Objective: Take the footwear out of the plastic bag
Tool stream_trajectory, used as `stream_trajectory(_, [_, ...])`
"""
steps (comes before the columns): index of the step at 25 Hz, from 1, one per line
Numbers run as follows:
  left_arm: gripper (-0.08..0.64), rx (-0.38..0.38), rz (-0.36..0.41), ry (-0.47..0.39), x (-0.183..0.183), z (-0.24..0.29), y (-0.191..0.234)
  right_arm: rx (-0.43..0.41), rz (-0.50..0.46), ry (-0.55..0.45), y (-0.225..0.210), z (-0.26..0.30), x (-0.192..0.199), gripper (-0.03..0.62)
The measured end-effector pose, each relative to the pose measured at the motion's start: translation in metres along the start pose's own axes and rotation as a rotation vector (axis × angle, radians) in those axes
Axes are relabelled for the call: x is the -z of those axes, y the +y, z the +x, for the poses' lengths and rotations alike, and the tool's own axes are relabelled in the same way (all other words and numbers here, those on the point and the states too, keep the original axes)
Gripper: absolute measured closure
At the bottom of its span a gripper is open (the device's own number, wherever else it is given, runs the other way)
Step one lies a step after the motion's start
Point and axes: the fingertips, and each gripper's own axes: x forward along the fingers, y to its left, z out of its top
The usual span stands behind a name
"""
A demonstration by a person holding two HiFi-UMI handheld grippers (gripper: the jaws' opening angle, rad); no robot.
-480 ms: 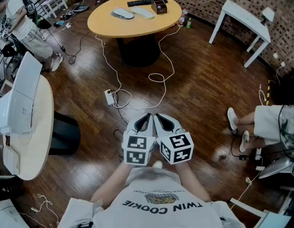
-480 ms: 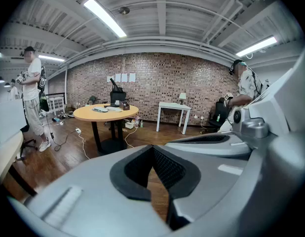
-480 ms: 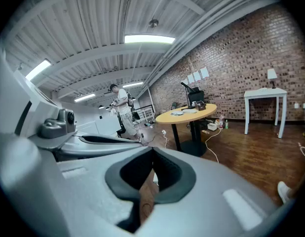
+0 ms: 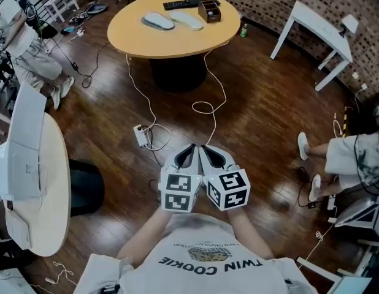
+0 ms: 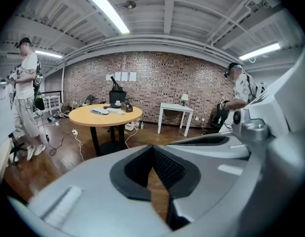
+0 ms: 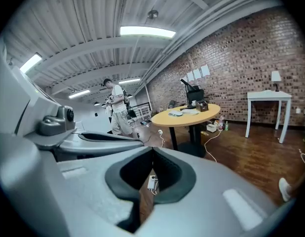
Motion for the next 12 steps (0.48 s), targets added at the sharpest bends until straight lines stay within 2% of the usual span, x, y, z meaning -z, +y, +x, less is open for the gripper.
stream_trajectory(6, [0.56,0.046,0.007,0.005,-0.027,0.036,0.059,0.044,0.003,0.003,-0.002,0.064,-0.032,0.591])
stream_trajectory(12, [0.56,0.086,-0.004,0.003,-0.04,0.064,0.097,0.087,-0.004,0.021,-0.008,0.108,-0.048,0.591])
